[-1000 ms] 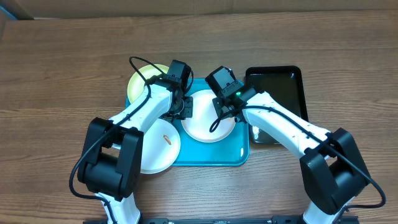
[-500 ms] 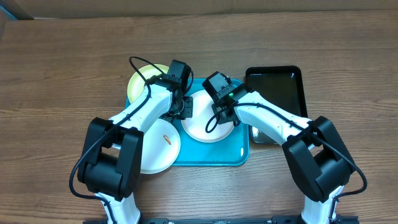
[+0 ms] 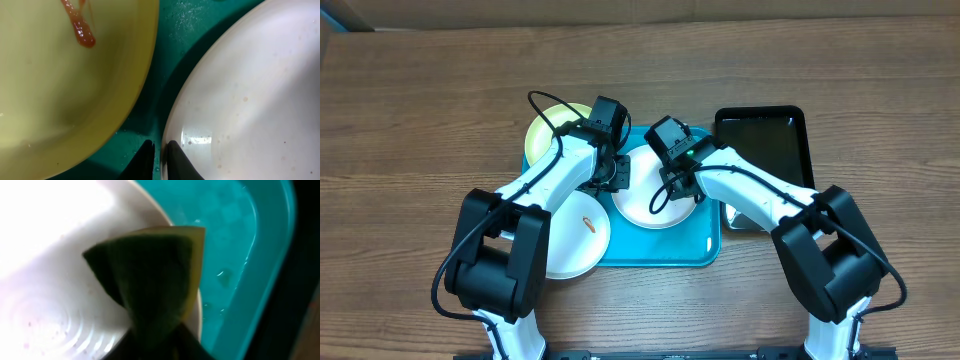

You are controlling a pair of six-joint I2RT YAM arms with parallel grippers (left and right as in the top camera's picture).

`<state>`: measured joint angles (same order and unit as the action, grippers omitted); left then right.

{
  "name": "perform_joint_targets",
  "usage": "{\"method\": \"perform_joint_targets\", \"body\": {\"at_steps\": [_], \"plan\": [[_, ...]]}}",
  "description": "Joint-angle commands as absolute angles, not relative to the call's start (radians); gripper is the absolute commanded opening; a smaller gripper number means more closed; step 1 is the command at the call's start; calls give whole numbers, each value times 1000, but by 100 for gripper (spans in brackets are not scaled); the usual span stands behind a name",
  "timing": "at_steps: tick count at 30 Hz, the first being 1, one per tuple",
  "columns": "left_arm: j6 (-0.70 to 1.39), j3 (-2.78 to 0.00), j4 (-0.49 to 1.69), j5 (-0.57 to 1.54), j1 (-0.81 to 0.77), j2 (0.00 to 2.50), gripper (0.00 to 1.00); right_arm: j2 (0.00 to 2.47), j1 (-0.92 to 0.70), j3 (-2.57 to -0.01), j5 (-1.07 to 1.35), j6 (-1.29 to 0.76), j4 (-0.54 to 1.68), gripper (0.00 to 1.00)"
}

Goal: Clean dirty plates on tray and stack at the side
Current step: 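Scrub the right white plate's surface with the held sponge, then drop the sponge into the black tray and raise the right arm away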

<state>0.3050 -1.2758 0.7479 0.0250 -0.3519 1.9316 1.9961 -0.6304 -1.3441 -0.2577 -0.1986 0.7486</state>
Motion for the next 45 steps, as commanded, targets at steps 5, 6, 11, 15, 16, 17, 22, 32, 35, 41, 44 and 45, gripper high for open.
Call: {"method": "perform_joint_targets", "body": {"at_steps": [5,6,11,15,16,17,22,32,35,41,44,45], "plan": [[299,-1272,751,19,-354,1942,13,2040,-633,-1340,-139,-241,708,4],[299,-1272,751,19,-354,1942,13,2043,-633,-1340,-128,-257,708,4],[299,-1272,752,19,-354,1942,13,2064,-633,-1340,-1,-289,689,4],[299,-1272,752,19,-354,1942,13,2053,-622,-1350,163,-238,691,4],[299,-1272,752,19,-354,1942,13,2044,-612,-1362,218,-211,699,4],[299,-1272,752,19,-354,1942,13,2031,-598,-1378,283,-183,710,4],[299,-1272,751,19,-354,1942,14,1924,-479,-1480,636,-100,768,4],[299,-1272,751,19,-354,1942,16,1763,-350,-1501,532,-26,976,4],[299,-1272,751,19,-354,1942,18,1763,-310,-1500,394,-66,1034,4],[300,-1272,751,19,-354,1942,34,1763,-171,-1497,231,-159,1095,4],[300,-1272,751,22,-354,1942,36,1764,-115,-1481,179,-160,1110,4],[300,-1272,751,27,-354,1942,37,1764,-101,-1467,163,-160,1110,4]]}}
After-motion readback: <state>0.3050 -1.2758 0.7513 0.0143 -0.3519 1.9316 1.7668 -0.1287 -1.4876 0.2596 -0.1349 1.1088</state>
